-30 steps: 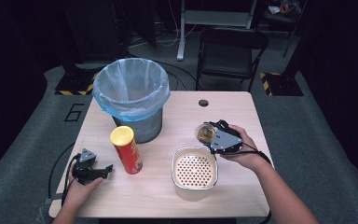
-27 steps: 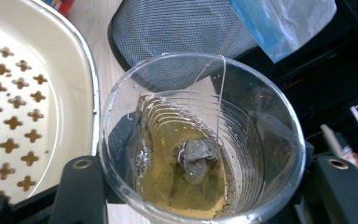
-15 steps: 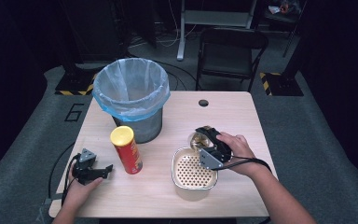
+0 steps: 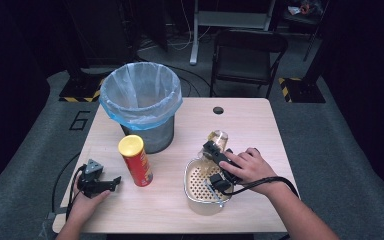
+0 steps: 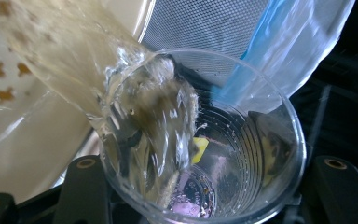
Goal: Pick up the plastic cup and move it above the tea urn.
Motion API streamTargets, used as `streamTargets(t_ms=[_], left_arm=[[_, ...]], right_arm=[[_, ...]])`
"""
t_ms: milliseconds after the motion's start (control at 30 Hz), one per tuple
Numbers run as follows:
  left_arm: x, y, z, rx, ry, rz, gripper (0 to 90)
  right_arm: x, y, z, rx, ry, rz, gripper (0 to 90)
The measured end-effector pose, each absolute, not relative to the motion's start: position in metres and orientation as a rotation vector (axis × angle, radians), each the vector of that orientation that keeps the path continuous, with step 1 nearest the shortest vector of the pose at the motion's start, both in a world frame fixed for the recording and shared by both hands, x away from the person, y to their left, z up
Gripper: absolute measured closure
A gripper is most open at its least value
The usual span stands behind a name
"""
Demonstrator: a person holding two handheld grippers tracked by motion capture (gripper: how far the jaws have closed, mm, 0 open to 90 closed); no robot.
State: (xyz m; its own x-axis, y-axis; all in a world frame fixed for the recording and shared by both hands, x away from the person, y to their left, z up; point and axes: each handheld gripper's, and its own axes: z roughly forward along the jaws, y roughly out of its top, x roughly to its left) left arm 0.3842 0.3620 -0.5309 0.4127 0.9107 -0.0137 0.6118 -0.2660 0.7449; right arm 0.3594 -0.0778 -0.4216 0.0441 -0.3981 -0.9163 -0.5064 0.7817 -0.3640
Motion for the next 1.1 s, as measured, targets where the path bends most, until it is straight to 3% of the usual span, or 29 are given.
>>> streamTargets(t_ms=[200,1100], left_arm=[[0.384,0.362,-0.531,1.986,1.29,0.56,12.3],[0.384,0.362,-0.531,1.986,1.291,0.56,12.3]], right_arm=[[0.354,-0.072,-0.43,-0.873,1.559,-0.044,38.7],[0.347,-0.068,-0.425,-0.875,1.539,-0.021,38.4]])
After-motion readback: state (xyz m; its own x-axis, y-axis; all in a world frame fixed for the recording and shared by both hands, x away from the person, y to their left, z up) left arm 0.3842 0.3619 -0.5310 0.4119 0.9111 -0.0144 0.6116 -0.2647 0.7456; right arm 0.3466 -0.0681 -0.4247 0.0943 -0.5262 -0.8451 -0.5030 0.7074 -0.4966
